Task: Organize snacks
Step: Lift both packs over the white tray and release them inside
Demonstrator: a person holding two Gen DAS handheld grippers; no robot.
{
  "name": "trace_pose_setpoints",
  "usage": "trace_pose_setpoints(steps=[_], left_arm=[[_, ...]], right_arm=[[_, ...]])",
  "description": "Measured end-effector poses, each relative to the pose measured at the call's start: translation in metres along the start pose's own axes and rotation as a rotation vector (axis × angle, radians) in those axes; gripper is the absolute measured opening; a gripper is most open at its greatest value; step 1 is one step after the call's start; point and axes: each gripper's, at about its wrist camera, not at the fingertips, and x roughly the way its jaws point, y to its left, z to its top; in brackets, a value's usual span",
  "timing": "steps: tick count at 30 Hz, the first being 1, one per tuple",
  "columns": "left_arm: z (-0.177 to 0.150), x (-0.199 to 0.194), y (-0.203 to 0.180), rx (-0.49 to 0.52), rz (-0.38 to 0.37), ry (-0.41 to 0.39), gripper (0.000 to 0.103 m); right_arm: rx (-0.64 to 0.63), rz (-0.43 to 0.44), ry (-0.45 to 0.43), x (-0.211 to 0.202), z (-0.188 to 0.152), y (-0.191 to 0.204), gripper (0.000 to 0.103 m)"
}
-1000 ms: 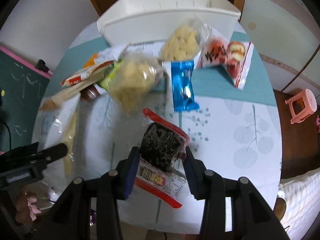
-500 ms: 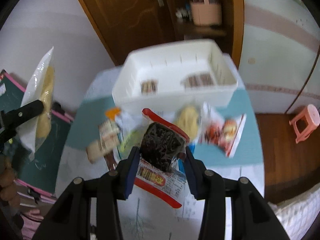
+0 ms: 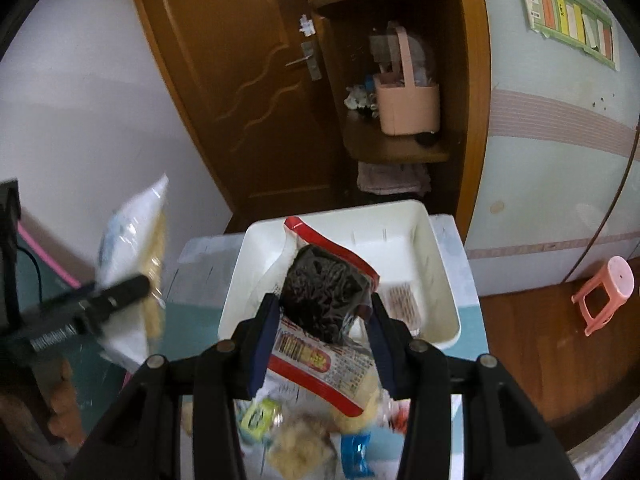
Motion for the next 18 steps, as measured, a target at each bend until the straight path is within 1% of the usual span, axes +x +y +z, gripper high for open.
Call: trace_pose_setpoints(steps=[3,5,9,14,18], left_arm=[[0.01,0.034,-0.004,0.005,-0.005,0.033,0.086],[0.012,0.05,-0.007,0.01,-0.008,0.046,0.086],[0.019,0.086,-0.016,0.027,-0.004,0.082,0.086],[0.019,0.116,-0.023,0.045,-0.005,0.119,0.087],[0.014,0.125,-0.026,0.068,0.0,0.128,0.087]], right_arm=[[0.017,-0.021,0.001,0.021,0.013,-0.005,0.044],[0.032,-0.029,0.011,0.034,0.019,-0.008,0.044],[0.051,-0.057,0.041,0.061,0.024,-0.014,0.044],[0.088,-0.077,0.102,0.093,0.022,-0.024,0.044],[0.1,-0.098,0.129,0.108,0.018,-0.028,0.045]])
